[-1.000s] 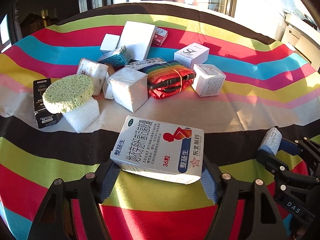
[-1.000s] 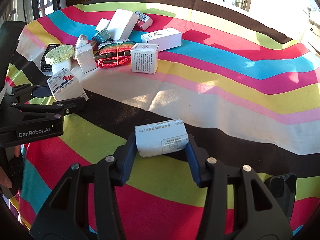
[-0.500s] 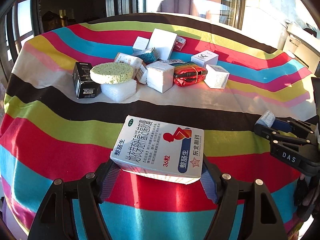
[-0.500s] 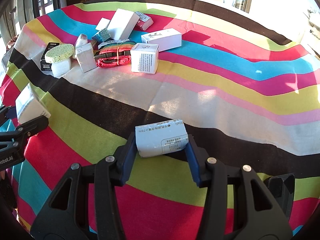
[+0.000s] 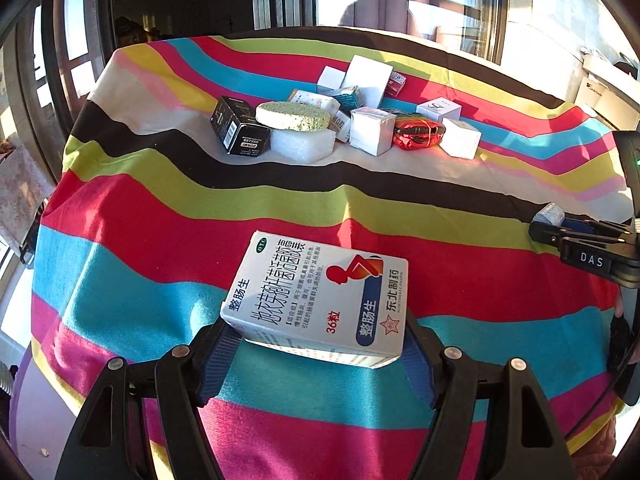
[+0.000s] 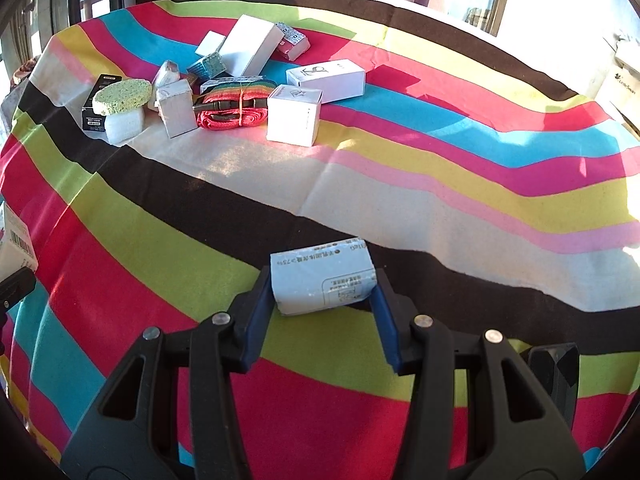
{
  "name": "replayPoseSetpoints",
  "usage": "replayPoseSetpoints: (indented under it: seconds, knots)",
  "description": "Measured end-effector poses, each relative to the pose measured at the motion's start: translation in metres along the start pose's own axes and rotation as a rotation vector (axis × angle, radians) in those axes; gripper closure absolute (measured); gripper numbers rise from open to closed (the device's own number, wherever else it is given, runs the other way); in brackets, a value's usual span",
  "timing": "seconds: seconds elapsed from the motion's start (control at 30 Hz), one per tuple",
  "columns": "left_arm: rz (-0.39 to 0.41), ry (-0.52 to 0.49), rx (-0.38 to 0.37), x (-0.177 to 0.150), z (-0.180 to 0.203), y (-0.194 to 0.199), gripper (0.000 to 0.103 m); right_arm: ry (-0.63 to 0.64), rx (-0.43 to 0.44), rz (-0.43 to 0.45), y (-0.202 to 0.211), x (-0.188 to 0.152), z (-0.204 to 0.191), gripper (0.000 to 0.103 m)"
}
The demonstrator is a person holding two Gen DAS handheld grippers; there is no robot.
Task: Organize objects
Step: 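Carry the white medicine box in the left tool and small box in the right toward the bin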
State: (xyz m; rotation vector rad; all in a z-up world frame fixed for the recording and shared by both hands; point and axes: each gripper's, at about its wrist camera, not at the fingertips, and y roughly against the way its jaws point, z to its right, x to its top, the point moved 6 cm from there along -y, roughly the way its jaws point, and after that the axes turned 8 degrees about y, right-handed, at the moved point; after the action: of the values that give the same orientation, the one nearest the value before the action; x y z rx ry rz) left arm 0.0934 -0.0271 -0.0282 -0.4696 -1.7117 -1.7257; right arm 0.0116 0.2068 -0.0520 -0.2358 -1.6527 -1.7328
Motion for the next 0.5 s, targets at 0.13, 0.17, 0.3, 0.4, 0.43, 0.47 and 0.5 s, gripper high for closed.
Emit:
replayPoseSetpoints:
  seconds: [0.13, 0.17, 0.3, 0.4, 0.43, 0.47, 0.5]
  knots:
    - [0.003, 0.014, 0.006, -0.005, -0.010, 0.004, 0.030, 0.042, 0.032, -0.003, 0.013, -0.006, -0.022, 0.052]
    - [0.004, 0.014, 0.009, -0.005, -0.012, 0.005, 0.030, 0.051, 0.042, 0.005, 0.018, -0.006, -0.028, 0.052]
    - [0.013, 0.030, 0.012, -0.009, -0.019, 0.012, 0.030, 0.099, 0.068, 0.026, 0.032, -0.003, -0.050, 0.052]
    - [0.017, 0.029, 0.012, -0.012, -0.021, 0.018, 0.030, 0.138, 0.090, 0.041, 0.041, -0.001, -0.067, 0.052]
    - [0.017, 0.032, 0.010, -0.014, -0.022, 0.020, 0.030, 0.148, 0.097, 0.047, 0.044, -0.001, -0.073, 0.052]
    - [0.016, 0.035, 0.008, -0.015, -0.023, 0.022, 0.030, 0.158, 0.105, 0.053, 0.047, -0.001, -0.079, 0.052]
    - [0.017, 0.038, 0.007, -0.017, -0.024, 0.024, 0.030, 0.166, 0.113, 0.056, 0.048, -0.001, -0.084, 0.052]
